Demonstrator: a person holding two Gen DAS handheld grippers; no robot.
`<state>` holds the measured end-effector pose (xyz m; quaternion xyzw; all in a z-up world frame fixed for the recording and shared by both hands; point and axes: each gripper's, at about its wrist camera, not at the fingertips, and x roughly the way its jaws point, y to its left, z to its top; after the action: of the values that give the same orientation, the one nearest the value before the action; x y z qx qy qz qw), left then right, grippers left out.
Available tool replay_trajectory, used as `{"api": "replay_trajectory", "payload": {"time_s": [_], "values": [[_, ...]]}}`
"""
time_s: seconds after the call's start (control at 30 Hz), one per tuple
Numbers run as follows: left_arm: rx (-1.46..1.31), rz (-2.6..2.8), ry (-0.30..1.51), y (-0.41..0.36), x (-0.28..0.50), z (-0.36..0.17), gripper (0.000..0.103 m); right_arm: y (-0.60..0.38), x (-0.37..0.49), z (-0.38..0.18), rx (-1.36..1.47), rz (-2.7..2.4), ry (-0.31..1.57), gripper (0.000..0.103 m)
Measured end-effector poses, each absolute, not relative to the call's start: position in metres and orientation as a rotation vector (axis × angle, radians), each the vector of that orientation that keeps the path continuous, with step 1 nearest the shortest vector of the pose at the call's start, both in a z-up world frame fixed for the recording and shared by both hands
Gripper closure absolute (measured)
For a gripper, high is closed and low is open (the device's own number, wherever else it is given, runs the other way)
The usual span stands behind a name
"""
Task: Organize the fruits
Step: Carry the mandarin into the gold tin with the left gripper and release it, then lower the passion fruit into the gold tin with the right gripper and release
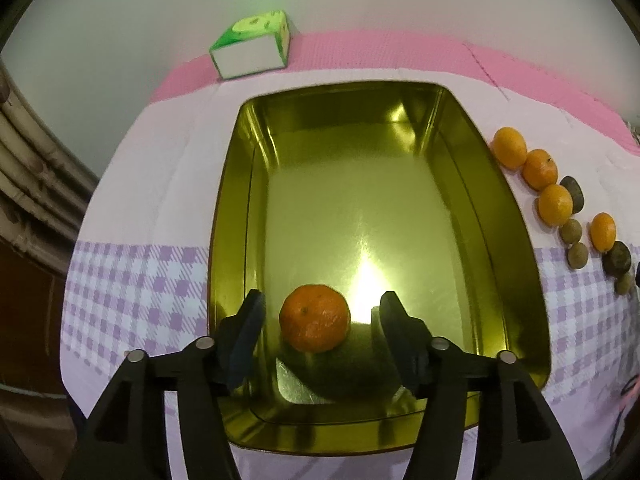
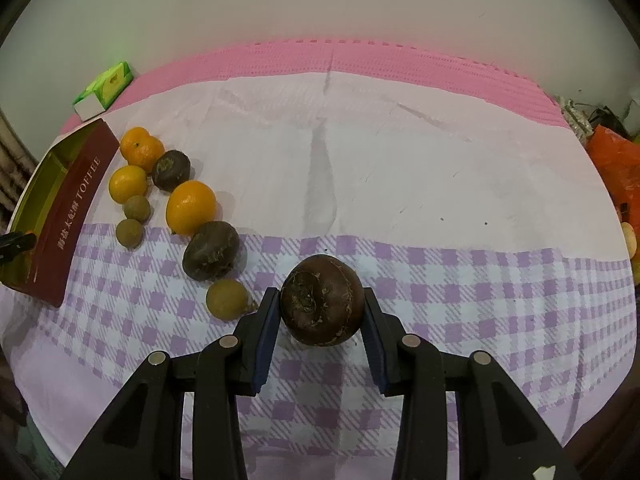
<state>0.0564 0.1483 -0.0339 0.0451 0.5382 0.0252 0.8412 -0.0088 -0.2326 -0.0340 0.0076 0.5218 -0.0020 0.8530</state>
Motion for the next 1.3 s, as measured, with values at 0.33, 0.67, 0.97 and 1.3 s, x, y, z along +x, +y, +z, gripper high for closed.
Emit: {"api": "replay_trajectory", "payload": {"time_s": [0.33, 0.67, 0.97, 1.3], "values": [[0.067, 0.089, 1.039, 0.156, 0.049, -0.008, 0.03, -0.222, -0.008, -0.009, 0.015, 0.021, 1.041, 0.067], [0.026, 0.179, 0.98, 0.183, 0.035, 0.013, 0.025, -0.154, 0.014, 0.017, -0.028, 0.196, 1.005, 0.067], [-0.016, 0.27, 0.961, 0.216, 0.011, 0.021, 0.025, -0.044, 0.029, 0.021, -0.112, 0.444, 1.003, 0.067], [-0.129, 0.365, 0.971, 0.25, 0.009, 0.017, 0.024, 0.043, 0.037, -0.001, -0.251, 0.576, 1.036, 0.067]]}}
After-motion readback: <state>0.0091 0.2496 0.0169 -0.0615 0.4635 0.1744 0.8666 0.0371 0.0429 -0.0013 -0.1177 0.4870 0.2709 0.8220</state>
